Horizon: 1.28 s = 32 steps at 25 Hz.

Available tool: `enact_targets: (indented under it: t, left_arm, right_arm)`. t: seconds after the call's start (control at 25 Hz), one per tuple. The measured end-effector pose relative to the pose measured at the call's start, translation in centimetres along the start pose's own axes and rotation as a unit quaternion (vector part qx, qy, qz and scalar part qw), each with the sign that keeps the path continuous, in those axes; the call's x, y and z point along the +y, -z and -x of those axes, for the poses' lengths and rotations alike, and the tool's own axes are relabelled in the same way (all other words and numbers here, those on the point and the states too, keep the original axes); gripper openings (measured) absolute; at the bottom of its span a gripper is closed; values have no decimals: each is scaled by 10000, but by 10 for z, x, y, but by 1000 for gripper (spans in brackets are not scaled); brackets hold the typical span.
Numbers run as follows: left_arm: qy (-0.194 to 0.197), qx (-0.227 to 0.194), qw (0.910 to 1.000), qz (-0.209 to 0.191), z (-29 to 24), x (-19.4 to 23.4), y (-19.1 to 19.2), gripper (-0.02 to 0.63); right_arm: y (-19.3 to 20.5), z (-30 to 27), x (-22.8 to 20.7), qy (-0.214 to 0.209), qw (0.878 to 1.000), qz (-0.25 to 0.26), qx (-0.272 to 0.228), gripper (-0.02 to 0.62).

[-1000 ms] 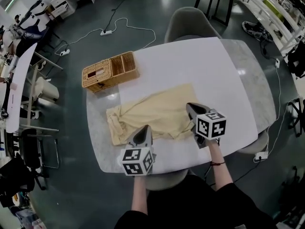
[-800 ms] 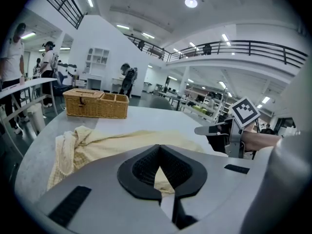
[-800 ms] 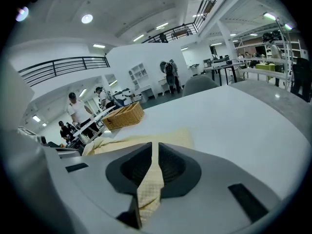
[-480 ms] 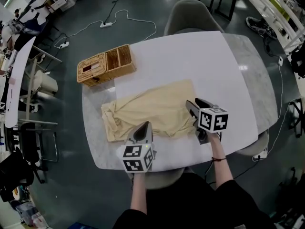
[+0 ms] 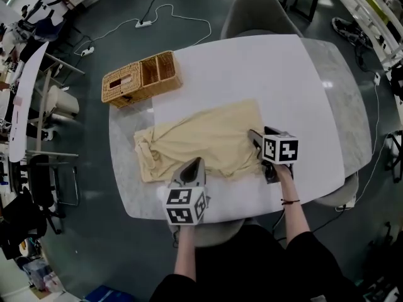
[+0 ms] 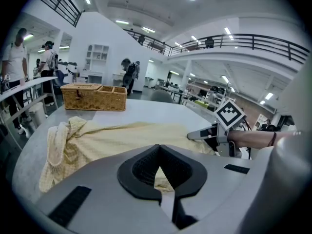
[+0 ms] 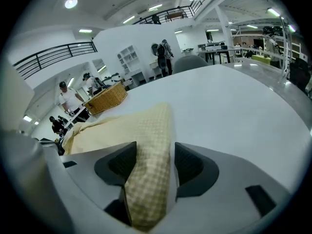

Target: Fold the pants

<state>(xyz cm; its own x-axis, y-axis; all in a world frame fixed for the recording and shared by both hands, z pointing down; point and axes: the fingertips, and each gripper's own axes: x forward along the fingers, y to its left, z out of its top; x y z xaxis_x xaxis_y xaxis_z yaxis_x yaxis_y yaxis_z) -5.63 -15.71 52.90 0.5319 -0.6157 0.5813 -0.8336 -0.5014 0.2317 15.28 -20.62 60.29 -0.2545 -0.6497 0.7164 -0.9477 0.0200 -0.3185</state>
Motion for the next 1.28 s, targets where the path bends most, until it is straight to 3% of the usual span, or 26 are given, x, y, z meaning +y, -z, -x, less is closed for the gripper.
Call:
enact_targets:
  t: [0.16,0.24,0.48,0.76,1.28]
  left_arm:
    - [-37,-7,10000,15,-1,2,1,8]
    - [-51,-6,10000,25,-1,1,2,8]
    - [-122,-63,9999,67,4,2,-3,8]
    - [-400,-194,9989,134,23,17,-9,8]
    - [-819,-485,9953,186,71,51,-12,8]
  right_arm:
    - [4,-4,1,33,9992,281,268,225]
    - [7,-6,3,-85,9979,424,480,149]
    - [5,-8,11,-60,9969,461,637,47]
    - [-5,3,16,-171,9988,113,441,35]
    - [-38,35,55,-452,9985,236,217,34]
